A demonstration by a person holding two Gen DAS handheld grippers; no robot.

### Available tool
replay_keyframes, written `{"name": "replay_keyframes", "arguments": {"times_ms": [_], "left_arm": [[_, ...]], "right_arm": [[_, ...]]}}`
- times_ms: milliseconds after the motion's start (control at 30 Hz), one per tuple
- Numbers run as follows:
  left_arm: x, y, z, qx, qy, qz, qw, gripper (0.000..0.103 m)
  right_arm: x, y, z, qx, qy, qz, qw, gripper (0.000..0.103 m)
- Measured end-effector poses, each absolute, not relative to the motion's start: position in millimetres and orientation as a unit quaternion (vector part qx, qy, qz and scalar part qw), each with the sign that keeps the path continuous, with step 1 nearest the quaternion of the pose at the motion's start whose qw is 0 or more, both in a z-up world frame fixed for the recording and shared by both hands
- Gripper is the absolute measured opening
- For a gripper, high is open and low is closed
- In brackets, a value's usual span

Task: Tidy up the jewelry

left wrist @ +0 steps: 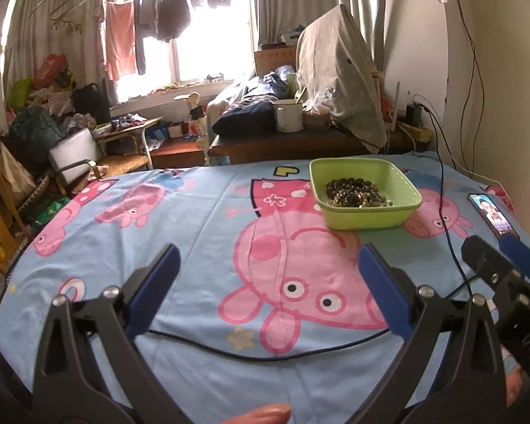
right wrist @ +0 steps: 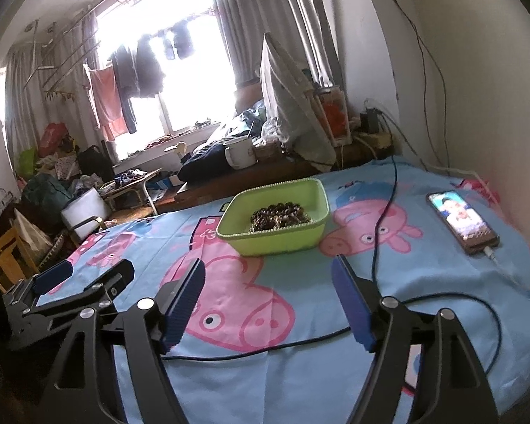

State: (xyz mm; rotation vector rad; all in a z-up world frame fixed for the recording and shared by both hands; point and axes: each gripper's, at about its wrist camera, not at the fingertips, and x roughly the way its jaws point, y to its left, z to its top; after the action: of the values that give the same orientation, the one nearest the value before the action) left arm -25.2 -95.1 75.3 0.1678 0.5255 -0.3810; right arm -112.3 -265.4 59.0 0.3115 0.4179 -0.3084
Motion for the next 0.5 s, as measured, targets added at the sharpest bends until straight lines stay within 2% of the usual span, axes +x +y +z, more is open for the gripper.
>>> {"name": "replay_keyframes", "arguments": {"times_ms": [67,500], "left_arm": [[-25.8,-93.8,76.6,0.079,0.255,-0.185,0.946,0.097],[-24.7,-83.9,94.3,0.071,0.235,-0.18,0.953,0.097]], "right_arm": [[-111.6,-262.5,66.1,0.139,0.202,-0.158,0.957,0.054],[-95.4,-259.0,83.3,0.12,0.2,-0.144,0.962,0.056]]}}
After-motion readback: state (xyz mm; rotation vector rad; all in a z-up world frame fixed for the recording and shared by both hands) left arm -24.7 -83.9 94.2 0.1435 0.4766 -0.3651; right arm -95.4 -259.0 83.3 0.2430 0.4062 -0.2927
